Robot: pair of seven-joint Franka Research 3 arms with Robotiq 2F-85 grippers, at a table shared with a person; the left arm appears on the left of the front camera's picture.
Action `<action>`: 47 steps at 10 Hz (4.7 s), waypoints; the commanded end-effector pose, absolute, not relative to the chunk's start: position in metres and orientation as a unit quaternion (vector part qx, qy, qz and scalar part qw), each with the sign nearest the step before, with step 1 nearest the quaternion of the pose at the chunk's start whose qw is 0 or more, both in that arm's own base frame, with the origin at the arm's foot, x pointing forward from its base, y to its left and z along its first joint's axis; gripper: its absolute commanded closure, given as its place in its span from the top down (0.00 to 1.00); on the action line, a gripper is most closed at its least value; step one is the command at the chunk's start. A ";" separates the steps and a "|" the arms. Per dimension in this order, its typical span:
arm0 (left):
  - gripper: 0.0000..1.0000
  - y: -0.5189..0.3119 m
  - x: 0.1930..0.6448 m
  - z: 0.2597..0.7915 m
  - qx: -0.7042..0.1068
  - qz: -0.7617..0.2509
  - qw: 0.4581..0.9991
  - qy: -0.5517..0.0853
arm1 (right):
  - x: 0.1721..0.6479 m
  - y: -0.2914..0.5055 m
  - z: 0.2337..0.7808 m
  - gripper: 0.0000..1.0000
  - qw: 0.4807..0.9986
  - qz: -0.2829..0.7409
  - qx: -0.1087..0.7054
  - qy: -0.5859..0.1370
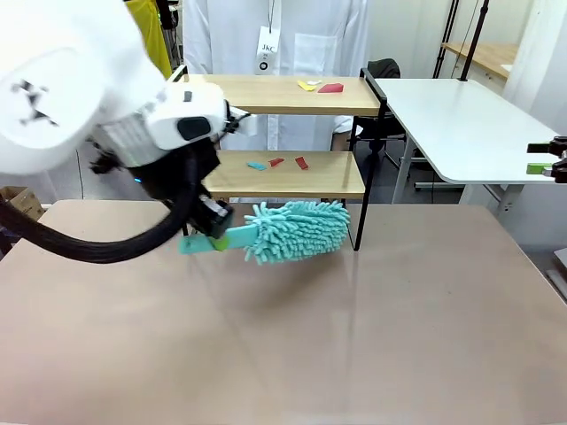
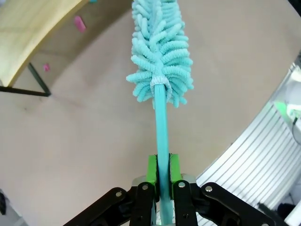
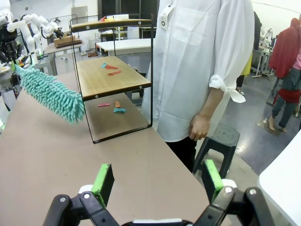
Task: Clean the shelf.
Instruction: Clean the specific section of the Shelf indicated by the human with the Duster.
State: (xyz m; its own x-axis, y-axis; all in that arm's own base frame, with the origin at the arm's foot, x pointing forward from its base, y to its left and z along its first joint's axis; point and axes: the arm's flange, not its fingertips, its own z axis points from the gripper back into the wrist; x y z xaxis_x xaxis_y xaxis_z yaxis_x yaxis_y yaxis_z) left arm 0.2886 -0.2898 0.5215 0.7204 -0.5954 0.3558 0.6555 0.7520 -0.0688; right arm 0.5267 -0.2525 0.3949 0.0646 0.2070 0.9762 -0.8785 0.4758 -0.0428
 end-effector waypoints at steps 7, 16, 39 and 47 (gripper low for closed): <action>0.13 -0.357 0.318 0.469 -0.054 -0.217 0.947 -0.232 | 0.527 -0.248 0.402 1.00 0.670 0.406 0.303 -0.542; 0.13 -0.391 0.328 0.437 -0.064 -0.176 0.946 -0.263 | 0.527 -0.248 0.402 1.00 0.670 0.406 0.303 -0.542; 0.13 -0.443 0.341 0.355 -0.124 -0.088 0.951 -0.268 | 0.527 -0.248 0.402 1.00 0.670 0.406 0.303 -0.542; 0.13 -0.430 0.336 0.343 -0.114 -0.049 0.958 -0.260 | 0.527 -0.248 0.402 1.00 0.670 0.406 0.303 -0.542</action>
State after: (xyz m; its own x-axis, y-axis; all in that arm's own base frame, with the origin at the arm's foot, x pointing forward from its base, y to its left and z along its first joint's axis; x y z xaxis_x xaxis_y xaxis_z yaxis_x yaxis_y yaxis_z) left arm 0.3427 -0.4397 0.3414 0.8616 -0.0873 0.5000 0.2029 0.9622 -0.1817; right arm 0.5266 -0.2525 0.3948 0.0633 0.2038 0.9770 -0.8786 0.4757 -0.0423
